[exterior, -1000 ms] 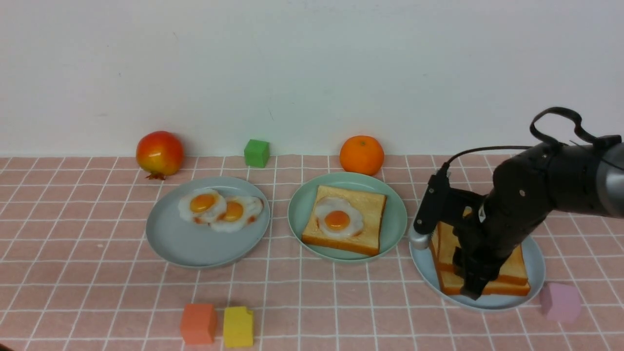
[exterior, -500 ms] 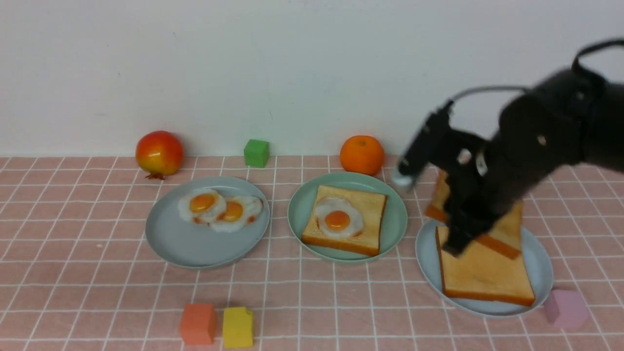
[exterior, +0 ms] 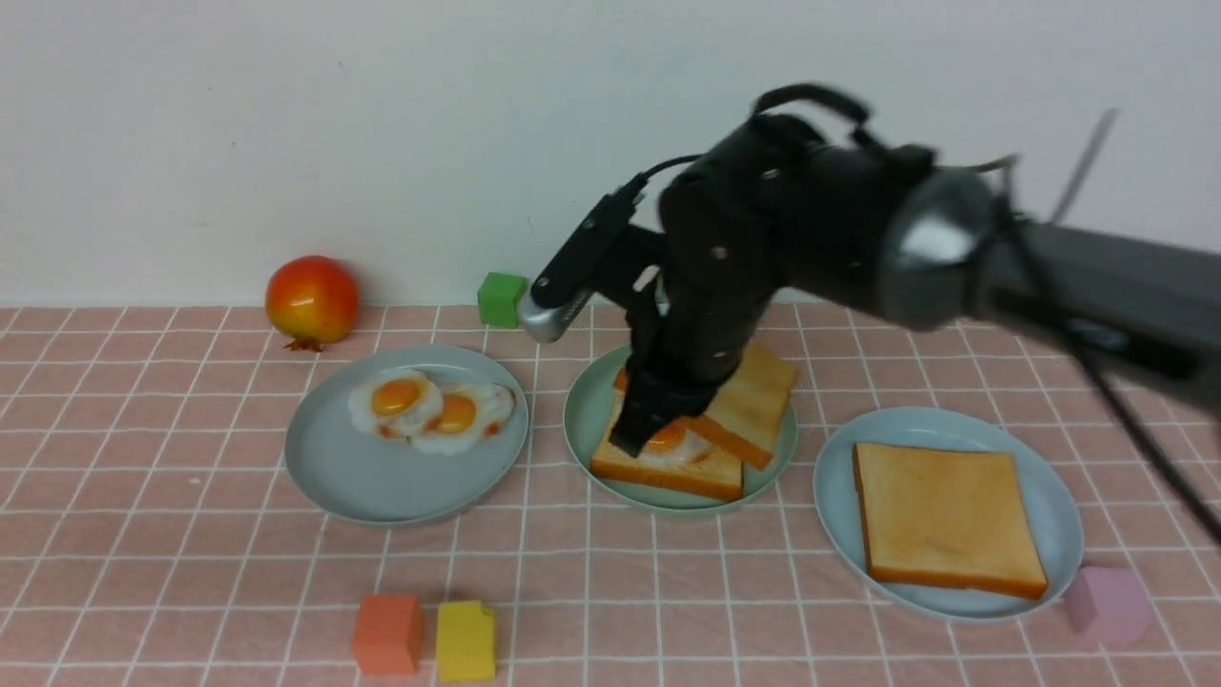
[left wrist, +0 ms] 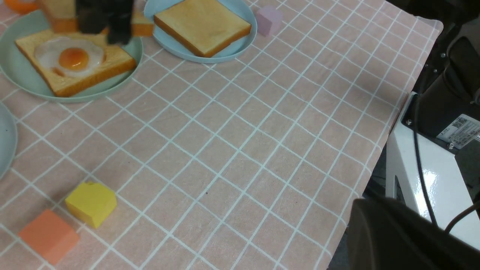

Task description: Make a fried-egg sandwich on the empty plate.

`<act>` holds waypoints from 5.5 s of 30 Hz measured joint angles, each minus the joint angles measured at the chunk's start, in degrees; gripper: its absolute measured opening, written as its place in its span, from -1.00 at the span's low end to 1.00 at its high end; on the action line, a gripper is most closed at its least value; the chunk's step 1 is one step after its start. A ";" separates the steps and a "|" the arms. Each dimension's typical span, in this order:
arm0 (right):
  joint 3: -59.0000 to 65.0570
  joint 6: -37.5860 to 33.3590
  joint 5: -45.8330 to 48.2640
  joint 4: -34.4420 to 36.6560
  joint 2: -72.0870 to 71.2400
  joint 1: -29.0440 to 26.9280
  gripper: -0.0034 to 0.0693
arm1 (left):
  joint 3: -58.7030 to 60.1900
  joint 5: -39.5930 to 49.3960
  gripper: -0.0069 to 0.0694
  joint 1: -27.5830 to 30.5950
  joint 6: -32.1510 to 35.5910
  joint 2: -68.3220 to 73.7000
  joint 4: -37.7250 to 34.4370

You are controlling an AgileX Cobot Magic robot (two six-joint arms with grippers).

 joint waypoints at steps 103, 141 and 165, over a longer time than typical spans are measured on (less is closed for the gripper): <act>104.25 18.48 -30.18 15.07 -120.29 -41.59 -0.90 | 27.47 -20.55 -0.79 0.00 2.50 -21.21 -3.59; 104.25 18.48 -29.68 16.78 -120.52 -41.59 -0.84 | 27.47 -20.55 -0.79 0.00 2.50 -21.21 -3.59; 104.25 18.48 -29.62 16.78 -120.57 -41.59 -0.77 | 46.57 -29.86 -0.79 32.50 -33.61 -32.24 22.40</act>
